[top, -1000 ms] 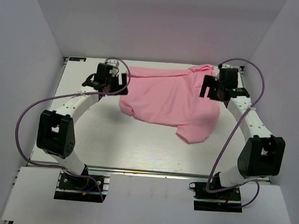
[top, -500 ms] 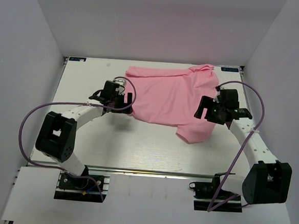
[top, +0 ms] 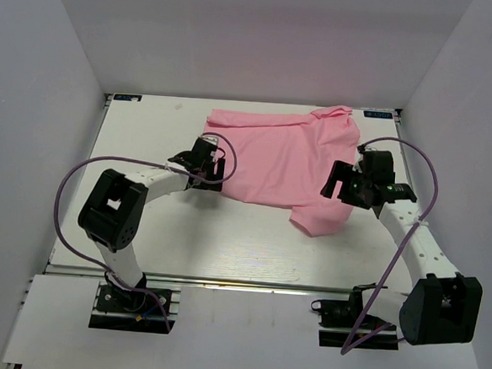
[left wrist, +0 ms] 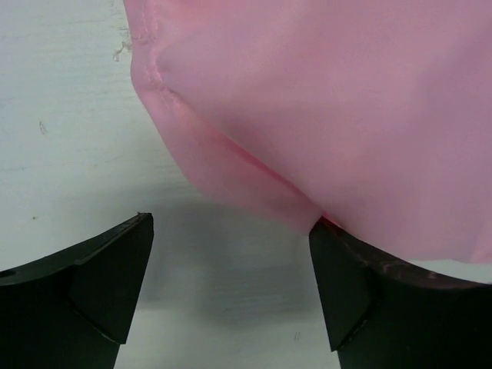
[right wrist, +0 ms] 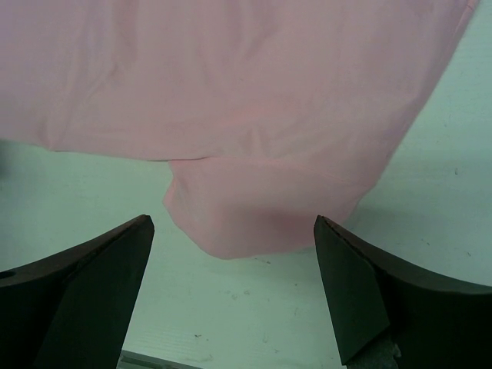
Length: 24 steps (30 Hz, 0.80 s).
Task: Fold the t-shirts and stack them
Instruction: Flatten out the tshirt
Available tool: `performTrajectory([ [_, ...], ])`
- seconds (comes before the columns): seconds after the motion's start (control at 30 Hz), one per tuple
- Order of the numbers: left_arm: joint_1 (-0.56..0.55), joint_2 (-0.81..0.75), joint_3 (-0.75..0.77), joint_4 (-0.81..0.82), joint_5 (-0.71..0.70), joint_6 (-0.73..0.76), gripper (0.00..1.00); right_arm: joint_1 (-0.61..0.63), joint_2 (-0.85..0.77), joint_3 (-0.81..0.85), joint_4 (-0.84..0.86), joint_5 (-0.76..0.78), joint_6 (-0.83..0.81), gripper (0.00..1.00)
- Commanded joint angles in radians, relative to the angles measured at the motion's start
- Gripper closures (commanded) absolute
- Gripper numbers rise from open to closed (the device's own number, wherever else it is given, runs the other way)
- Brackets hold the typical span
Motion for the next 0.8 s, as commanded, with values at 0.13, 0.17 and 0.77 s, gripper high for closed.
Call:
performTrajectory([
  [0.13,-0.018,0.081,0.075,0.008,-0.118,-0.038,0.15,0.002,-0.086,-0.049,-0.028,0.01,0.005,0.1],
  [0.17,-0.018,0.081,0.084,0.008,-0.13,-0.047,0.17,0.005,-0.095,-0.055,-0.033,0.009,0.004,0.1],
  [0.77,-0.018,0.062,0.064,0.03,-0.081,-0.067,0.58,0.151,-0.031,-0.11,-0.154,-0.077,-0.076,0.15],
])
